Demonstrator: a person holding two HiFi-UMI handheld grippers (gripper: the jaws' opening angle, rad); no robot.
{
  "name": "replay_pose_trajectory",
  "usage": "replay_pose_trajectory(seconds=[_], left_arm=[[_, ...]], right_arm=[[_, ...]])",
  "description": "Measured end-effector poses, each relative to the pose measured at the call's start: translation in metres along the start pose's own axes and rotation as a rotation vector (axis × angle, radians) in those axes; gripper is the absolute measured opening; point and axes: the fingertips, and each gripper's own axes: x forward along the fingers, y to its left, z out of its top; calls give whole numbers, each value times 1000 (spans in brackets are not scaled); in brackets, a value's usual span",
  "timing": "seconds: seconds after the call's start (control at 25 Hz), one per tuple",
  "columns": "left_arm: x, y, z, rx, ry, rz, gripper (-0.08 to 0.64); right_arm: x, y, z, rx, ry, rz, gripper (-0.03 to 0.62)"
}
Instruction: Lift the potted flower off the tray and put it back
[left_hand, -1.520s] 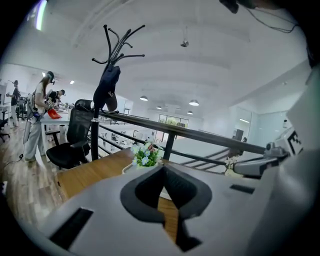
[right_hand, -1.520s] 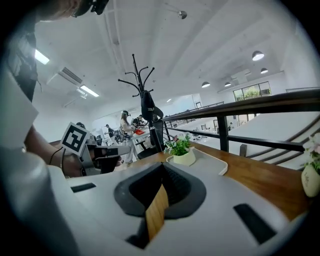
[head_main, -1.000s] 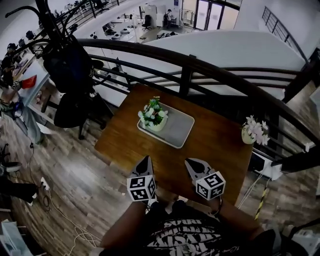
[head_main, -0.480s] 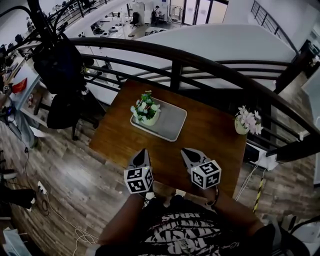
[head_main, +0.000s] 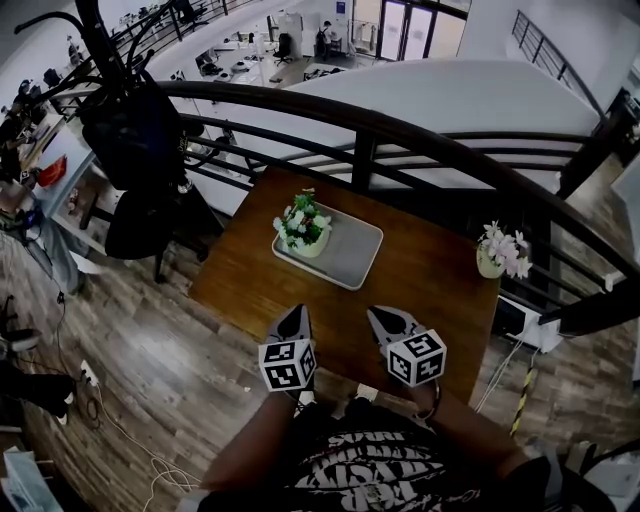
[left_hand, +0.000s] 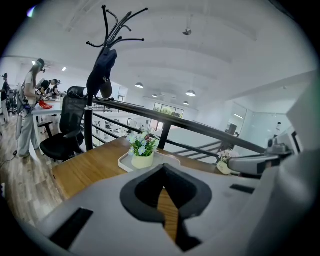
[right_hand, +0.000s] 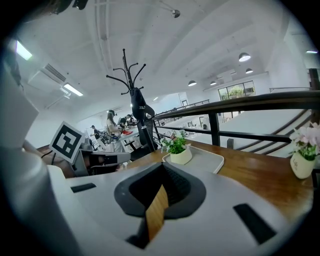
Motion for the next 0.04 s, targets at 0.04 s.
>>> replay_pose_trajectory(seconds=[0.04], left_arm=[[-1,-1,-1,0,2,0,8]], right_arm=[[-1,1,-1,1,1,2,-2]])
